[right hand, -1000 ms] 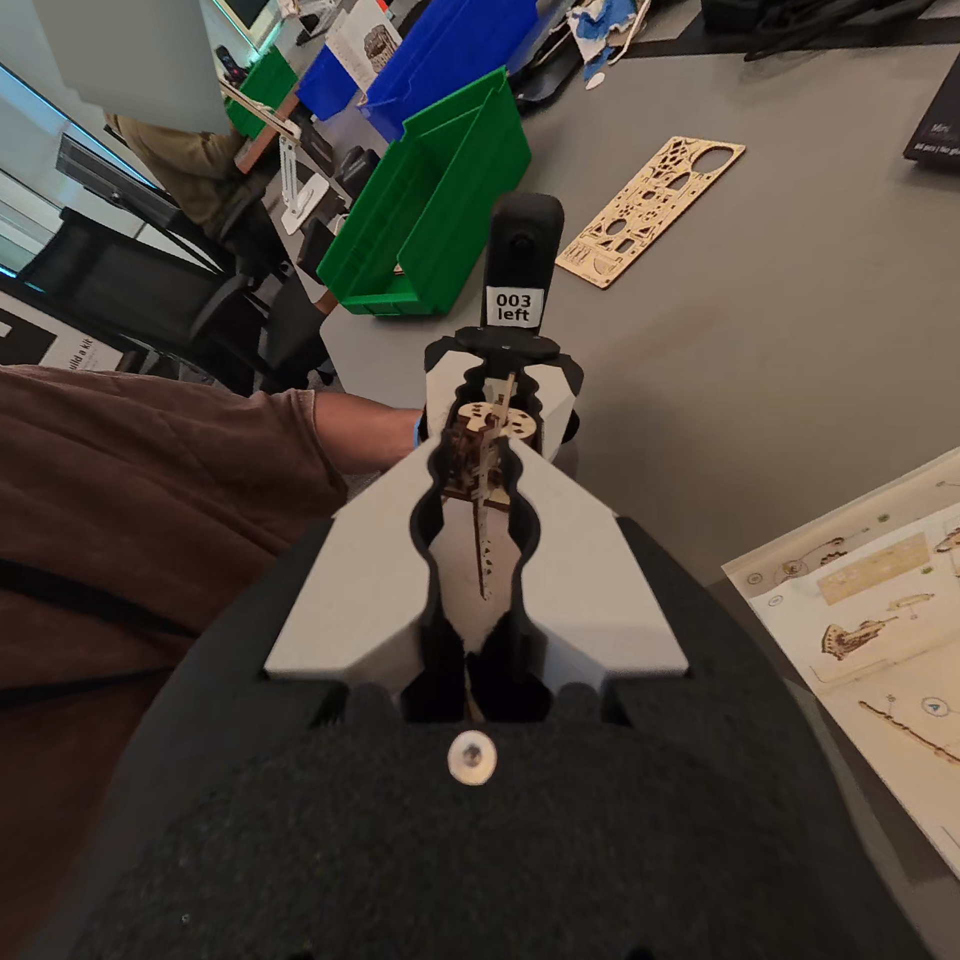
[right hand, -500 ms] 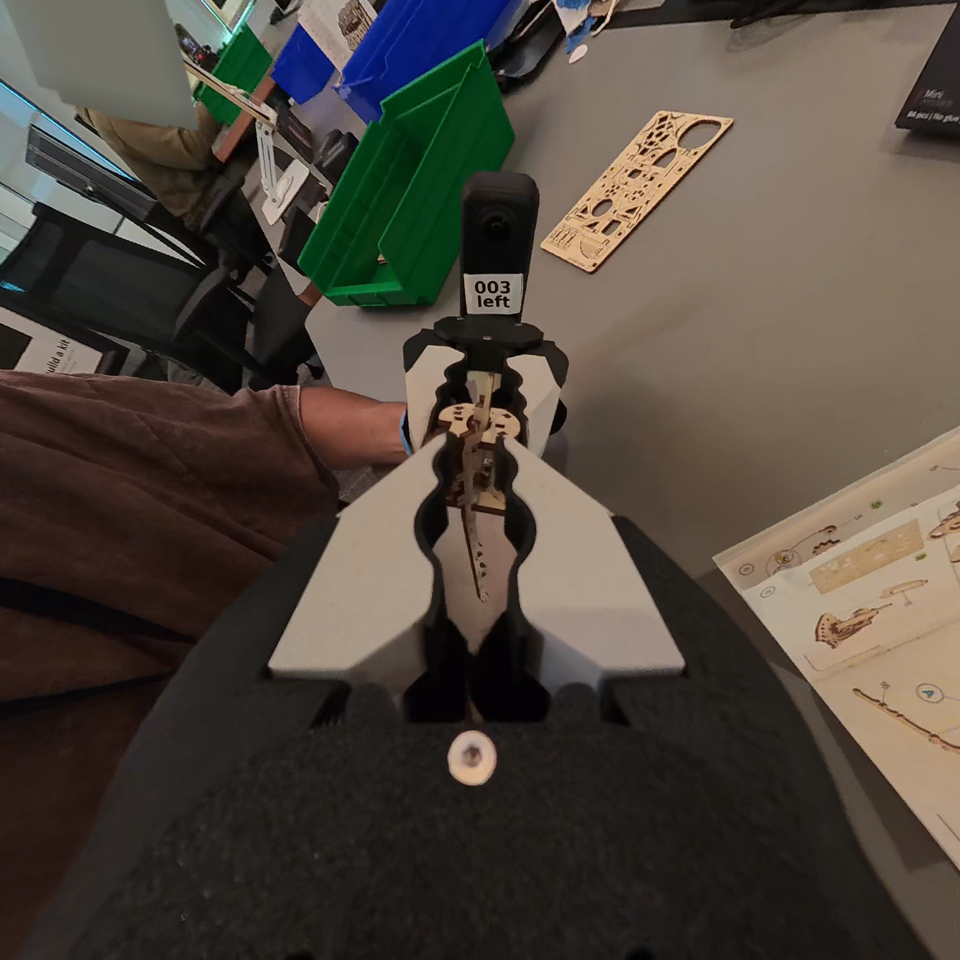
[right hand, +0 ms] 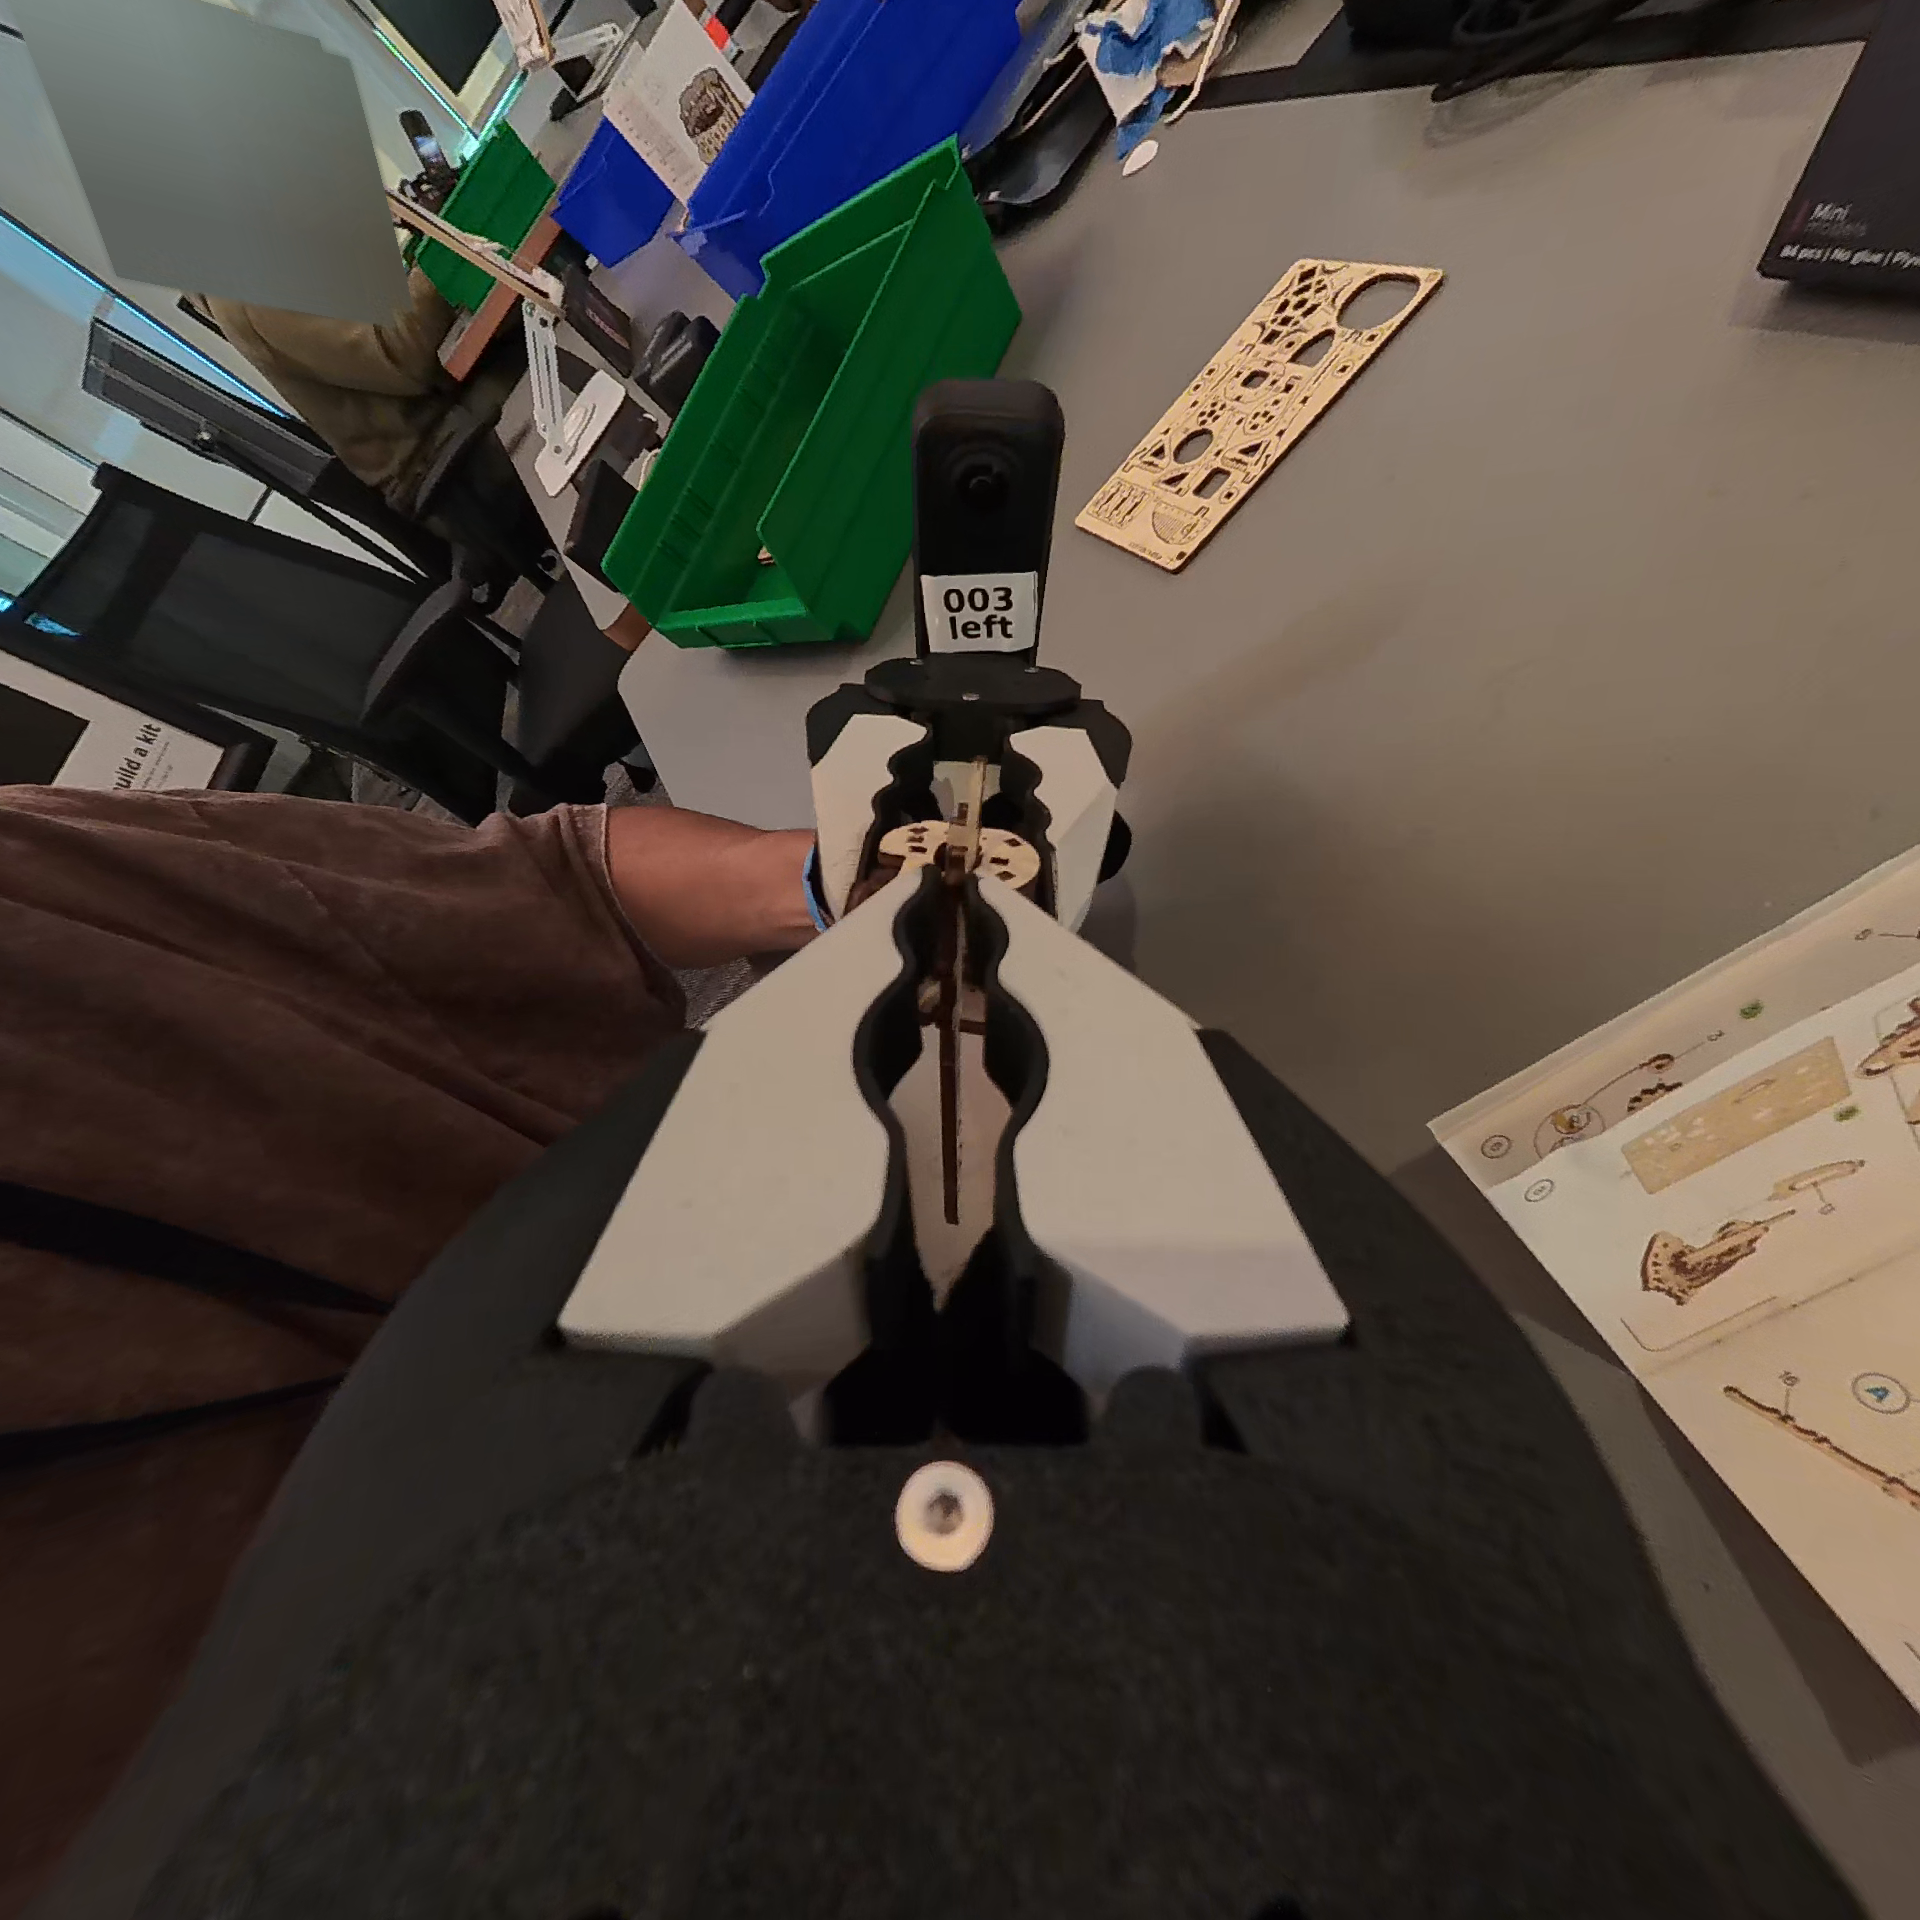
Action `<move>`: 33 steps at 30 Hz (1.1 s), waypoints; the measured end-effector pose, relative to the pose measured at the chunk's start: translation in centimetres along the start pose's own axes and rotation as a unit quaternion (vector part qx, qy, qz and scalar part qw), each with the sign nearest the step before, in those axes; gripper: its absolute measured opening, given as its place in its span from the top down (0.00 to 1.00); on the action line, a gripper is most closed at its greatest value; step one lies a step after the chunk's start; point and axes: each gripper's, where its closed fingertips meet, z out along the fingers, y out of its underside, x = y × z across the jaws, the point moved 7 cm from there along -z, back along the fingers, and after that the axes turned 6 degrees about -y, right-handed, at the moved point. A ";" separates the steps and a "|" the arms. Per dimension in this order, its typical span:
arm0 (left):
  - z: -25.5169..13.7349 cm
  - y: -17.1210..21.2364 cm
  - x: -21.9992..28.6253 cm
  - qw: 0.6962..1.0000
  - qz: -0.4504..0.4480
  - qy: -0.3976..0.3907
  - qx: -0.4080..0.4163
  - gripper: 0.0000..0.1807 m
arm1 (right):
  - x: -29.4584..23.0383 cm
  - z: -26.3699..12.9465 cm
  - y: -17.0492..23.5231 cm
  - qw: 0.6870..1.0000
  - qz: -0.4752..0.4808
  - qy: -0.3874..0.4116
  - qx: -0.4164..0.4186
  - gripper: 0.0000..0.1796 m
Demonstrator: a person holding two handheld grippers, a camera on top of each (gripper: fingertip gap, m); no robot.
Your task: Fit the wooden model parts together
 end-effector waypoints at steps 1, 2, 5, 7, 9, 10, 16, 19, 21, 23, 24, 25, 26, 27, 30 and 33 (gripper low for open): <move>0.0 0.0 0.0 1.000 0.000 -0.001 0.000 0.79 | 0.0 0.0 0.0 1.000 -0.002 0.003 0.000 0.99; 0.0 0.0 -0.1 1.000 0.000 -0.003 0.000 0.79 | -0.1 0.1 0.0 1.000 -0.004 0.007 0.000 0.99; -0.1 -0.1 -0.2 1.000 -0.001 -0.005 0.001 0.79 | -0.1 0.2 -0.1 1.000 -0.015 0.020 0.000 0.99; -0.1 -0.1 -0.2 1.000 -0.001 -0.008 0.001 0.79 | -0.1 0.2 -0.1 0.999 -0.020 0.025 0.002 0.99; -0.2 -0.1 -0.2 1.000 0.000 -0.010 -0.003 0.79 | 0.0 0.3 0.0 0.999 -0.021 0.025 0.002 0.99; -0.2 -0.1 -0.2 1.000 0.001 -0.012 -0.003 0.79 | 0.0 0.3 0.0 0.999 -0.022 0.026 0.005 0.99; -0.1 0.0 -0.3 1.000 0.002 -0.019 -0.018 0.79 | 0.2 0.5 0.0 0.999 -0.023 0.026 0.008 0.99; -0.1 0.0 -0.3 1.000 0.000 -0.017 -0.019 0.79 | 0.3 0.4 0.0 1.000 -0.020 0.014 0.006 0.99; 0.0 0.2 -0.3 0.999 0.001 -0.016 -0.028 0.79 | 0.5 0.4 0.0 1.000 -0.008 -0.002 0.002 0.99; 0.1 0.3 -0.3 0.999 0.003 -0.015 -0.031 0.79 | 0.7 0.4 0.0 1.000 0.004 -0.017 0.002 0.99; 0.1 0.3 -0.3 0.999 0.004 -0.016 -0.035 0.79 | 0.8 0.4 0.1 1.000 0.010 -0.021 -0.003 0.99; 0.1 0.4 -0.4 0.999 0.004 -0.018 -0.040 0.79 | 0.9 0.4 0.1 1.000 0.014 -0.022 -0.007 0.99; 0.1 0.5 -0.4 0.999 0.006 -0.020 -0.046 0.79 | 1.0 0.4 0.1 0.999 0.019 -0.025 -0.014 0.99; 0.2 0.5 -0.4 0.999 0.008 -0.022 -0.049 0.79 | 1.1 0.4 0.1 0.999 0.020 -0.025 -0.021 0.99; 0.2 0.7 -0.7 0.998 0.006 -0.030 -0.062 0.79 | 1.3 0.4 0.2 0.999 0.009 -0.016 -0.042 0.99; 0.4 1.0 -0.6 0.996 0.012 -0.033 -0.077 0.79 | 1.2 0.6 0.2 0.998 -0.006 -0.018 -0.056 0.99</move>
